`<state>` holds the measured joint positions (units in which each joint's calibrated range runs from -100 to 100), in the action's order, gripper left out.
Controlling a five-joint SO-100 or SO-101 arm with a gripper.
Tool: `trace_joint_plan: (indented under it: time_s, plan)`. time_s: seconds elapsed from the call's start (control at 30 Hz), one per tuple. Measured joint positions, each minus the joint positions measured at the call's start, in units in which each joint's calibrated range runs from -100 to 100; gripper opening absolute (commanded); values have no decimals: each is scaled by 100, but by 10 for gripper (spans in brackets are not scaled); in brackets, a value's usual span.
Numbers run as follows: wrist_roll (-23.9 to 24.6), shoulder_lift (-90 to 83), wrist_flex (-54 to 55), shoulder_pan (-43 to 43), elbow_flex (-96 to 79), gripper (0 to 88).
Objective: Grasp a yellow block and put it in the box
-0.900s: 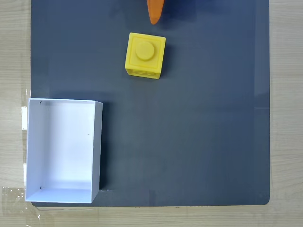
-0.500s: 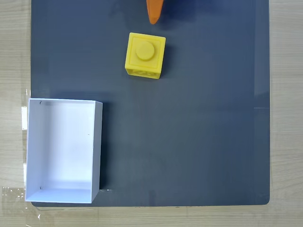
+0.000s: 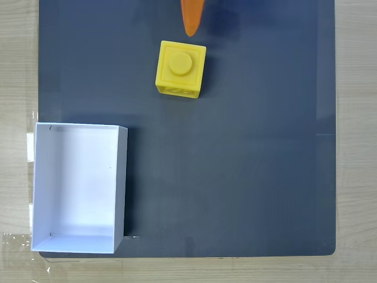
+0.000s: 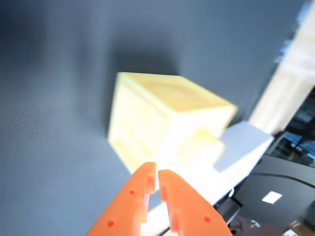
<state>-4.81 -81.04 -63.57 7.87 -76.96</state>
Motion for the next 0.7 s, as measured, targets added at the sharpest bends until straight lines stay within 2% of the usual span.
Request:
trace_joint_plan:
  time_s: [0.2,0.5,0.6,0.7]
  plan:
    - [111,2132,-424,-9,2484,40]
    - [1030,4897,-2544,-9,6070,402]
    - [1146,5630,-3150,-9,6585,454]
    - [1204,6237,-3418,-9,6739,460]
